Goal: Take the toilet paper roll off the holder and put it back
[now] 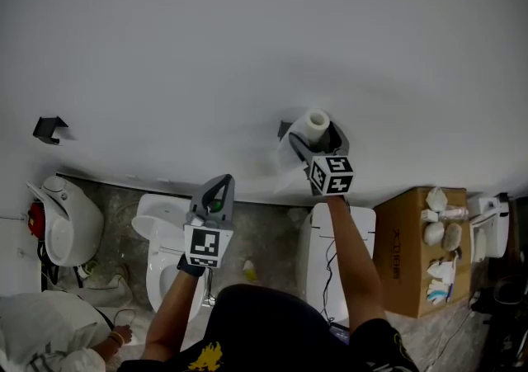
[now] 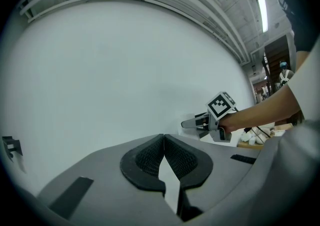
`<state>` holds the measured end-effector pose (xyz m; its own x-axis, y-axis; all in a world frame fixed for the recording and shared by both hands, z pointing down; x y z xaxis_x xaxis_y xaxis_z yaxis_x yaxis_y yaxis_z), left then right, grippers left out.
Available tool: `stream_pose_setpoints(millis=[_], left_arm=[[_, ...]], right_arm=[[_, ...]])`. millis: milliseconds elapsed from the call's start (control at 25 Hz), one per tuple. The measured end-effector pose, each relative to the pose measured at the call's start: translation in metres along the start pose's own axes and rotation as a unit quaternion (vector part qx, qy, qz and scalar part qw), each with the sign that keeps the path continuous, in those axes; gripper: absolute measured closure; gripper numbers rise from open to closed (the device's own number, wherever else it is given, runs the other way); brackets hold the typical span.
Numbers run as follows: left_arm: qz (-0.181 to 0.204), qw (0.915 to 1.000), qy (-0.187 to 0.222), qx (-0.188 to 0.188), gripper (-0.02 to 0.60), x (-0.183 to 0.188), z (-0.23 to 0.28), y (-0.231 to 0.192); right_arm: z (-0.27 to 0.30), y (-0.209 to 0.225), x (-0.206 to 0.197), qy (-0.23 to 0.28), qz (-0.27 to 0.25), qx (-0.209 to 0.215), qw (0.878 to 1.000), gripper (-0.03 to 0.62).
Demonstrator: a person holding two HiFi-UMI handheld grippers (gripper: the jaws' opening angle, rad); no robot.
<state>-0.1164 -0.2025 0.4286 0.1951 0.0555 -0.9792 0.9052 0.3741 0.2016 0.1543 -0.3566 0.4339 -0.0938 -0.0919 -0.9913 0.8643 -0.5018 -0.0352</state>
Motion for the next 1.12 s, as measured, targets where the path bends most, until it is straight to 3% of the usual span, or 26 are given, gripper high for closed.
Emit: stream_pose_setpoints(millis=[760, 1000, 1120], left_arm=[[-0.005, 1.0000, 0.007, 0.001, 0.563, -0.005, -0.002, -0.009], [-0.024, 0.9997, 0.002, -0.008, 0.563, -0.019, 0.008, -0.014], [-0.041, 0.9991, 0.011, -0.011, 0.563, -0.017, 0.018, -0.010]], right_arm=[[0.000, 0.005, -0.001, -0.017, -0.017, -0.032, 0.999, 0.246], [-0.001, 0.005, -0.005, -0.017, -0.019, -0.035, 0.999, 0.323], [0.000, 0.010, -0.004, -0.016, -0.020, -0.035, 0.999, 0.324]])
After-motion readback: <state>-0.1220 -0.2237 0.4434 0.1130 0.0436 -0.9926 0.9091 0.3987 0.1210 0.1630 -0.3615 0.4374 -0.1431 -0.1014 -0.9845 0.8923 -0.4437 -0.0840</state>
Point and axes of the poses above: the fingertips, and each gripper's own axes: z forward along the fingers, y to its right, x out of its top, the point moved 9 cm from there along -z, backward along the fingers, and after that the axes turned 5 degrees about x, right-handed, at the moved point
